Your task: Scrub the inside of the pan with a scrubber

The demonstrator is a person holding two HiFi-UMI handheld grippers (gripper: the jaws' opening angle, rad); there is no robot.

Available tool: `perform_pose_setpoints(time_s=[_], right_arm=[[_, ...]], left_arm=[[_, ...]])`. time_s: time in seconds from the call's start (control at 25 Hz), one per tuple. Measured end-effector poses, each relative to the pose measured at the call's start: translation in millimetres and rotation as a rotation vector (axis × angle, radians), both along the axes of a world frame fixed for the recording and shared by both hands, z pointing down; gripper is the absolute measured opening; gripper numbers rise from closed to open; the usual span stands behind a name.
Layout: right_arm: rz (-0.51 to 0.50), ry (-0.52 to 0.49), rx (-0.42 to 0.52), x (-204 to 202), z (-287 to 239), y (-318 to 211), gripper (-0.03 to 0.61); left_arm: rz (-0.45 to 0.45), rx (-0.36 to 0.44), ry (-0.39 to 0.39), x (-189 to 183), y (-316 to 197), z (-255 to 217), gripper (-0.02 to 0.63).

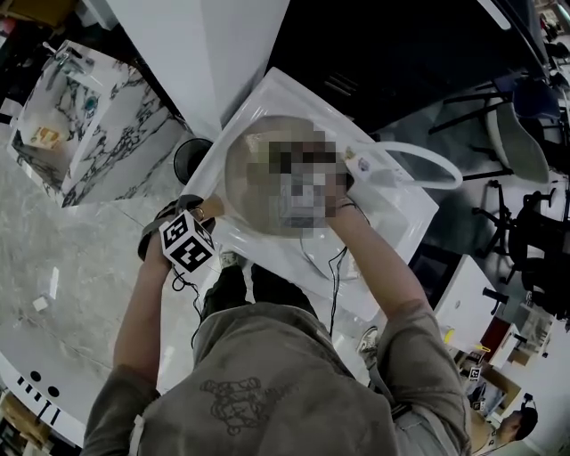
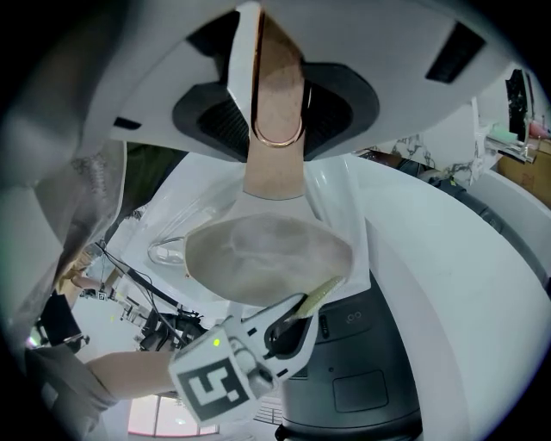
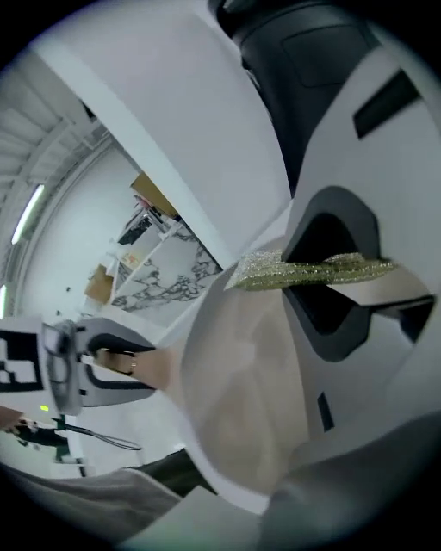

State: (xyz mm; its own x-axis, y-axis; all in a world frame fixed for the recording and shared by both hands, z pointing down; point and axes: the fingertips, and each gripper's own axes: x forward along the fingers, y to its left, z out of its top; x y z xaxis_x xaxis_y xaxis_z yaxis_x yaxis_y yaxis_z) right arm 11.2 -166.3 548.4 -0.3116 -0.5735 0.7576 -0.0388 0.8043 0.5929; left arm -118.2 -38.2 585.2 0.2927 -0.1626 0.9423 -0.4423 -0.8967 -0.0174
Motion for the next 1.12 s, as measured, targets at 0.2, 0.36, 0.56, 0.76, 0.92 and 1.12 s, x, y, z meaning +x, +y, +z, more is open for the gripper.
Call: perform_pose_setpoints(time_s=[0.2, 0.36, 0.56, 0.76, 0.92, 1.12], right_arm=[[-0.055, 0.16, 0.094, 5.6, 33.4, -13.0, 0.075], [-0.063, 0.244, 0.083, 20.1, 51.5, -19.0, 0.075], [-0.065, 0.334, 0.027, 41.7, 71.9, -10.9, 0.075], [0.037, 0.345, -0.127, 69.2, 87.3, 10.6, 0.075], [0.163, 0.309, -0.291, 92.3, 90.2, 33.7, 0.075], [0.31, 0.24, -0.493, 108.3, 88.3, 67.6, 0.075]], left_arm=[[-0.002, -0.002, -0.002, -3.0, 2.0, 0.4, 0.201], [-0.003, -0.003, 0.004, 0.1, 1.3, 0.2, 0.201], [-0.006, -0.011, 0.01, 0.2, 1.0, -0.2, 0.201], [-0.004, -0.012, 0.015, -1.4, 0.8, 0.8, 0.201], [-0.003, -0.007, 0.014, -0.6, 0.5, 0.4, 0.201], [-0.003, -0.01, 0.016, -0.2, 1.5, -0.1, 0.201]])
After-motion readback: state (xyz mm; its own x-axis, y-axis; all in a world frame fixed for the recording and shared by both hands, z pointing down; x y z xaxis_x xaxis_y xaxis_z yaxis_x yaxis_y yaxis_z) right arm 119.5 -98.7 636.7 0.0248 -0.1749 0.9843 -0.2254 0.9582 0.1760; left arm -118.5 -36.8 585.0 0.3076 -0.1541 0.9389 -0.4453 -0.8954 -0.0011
